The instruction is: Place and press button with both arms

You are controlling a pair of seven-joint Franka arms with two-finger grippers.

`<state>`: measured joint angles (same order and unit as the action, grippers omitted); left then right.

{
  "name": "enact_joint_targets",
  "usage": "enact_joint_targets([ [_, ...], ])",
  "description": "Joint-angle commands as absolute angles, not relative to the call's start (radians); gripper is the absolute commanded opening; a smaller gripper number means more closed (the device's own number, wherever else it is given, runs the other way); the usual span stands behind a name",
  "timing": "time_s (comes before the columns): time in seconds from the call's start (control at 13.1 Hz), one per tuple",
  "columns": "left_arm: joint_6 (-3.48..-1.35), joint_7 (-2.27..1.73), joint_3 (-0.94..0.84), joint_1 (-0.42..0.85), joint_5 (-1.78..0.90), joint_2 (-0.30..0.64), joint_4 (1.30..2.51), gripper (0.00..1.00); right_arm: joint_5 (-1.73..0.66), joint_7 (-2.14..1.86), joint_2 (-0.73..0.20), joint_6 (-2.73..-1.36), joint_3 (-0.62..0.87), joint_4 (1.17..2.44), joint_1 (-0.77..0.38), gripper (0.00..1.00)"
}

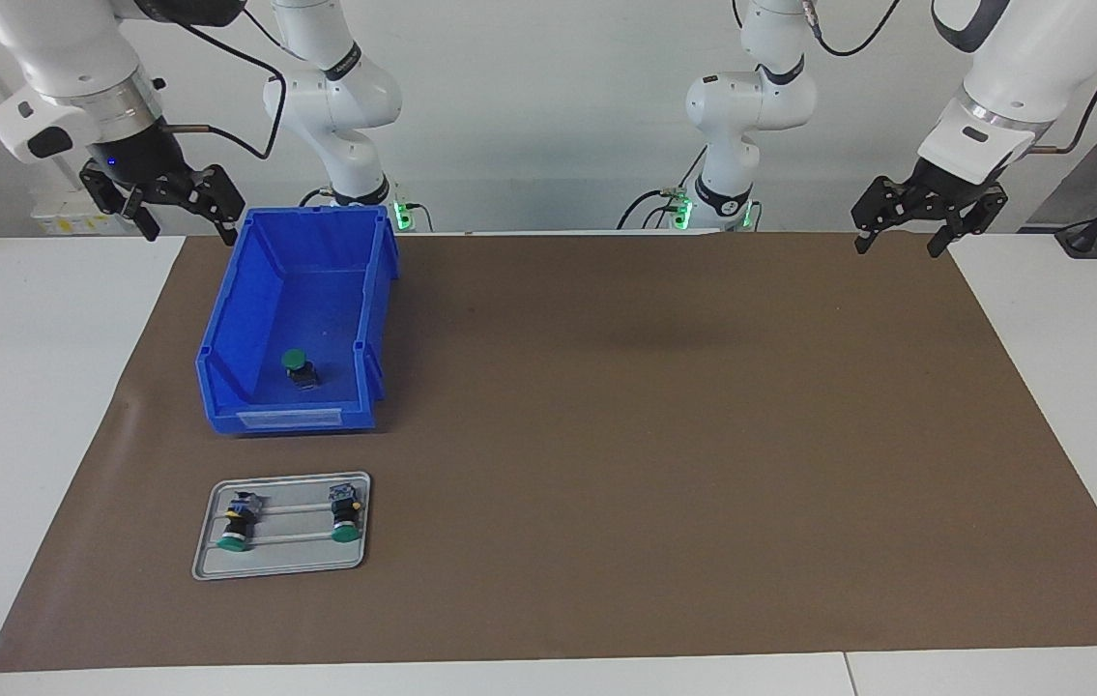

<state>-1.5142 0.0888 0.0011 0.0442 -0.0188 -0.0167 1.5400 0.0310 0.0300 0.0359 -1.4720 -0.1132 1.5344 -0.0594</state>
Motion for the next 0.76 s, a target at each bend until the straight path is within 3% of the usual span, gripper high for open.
enact_joint_targets([
  [0.0,-1.508,0.092,-0.006,0.034,-0.005,-0.044,1.568,1.00,0.041,0.025,0.049,-1.465,-0.101,1.551,-0.052,1.00],
  [0.69,-1.508,0.092,-0.006,0.034,-0.005,-0.044,1.568,1.00,0.048,0.029,0.051,-1.456,-0.094,1.554,-0.058,1.00],
])
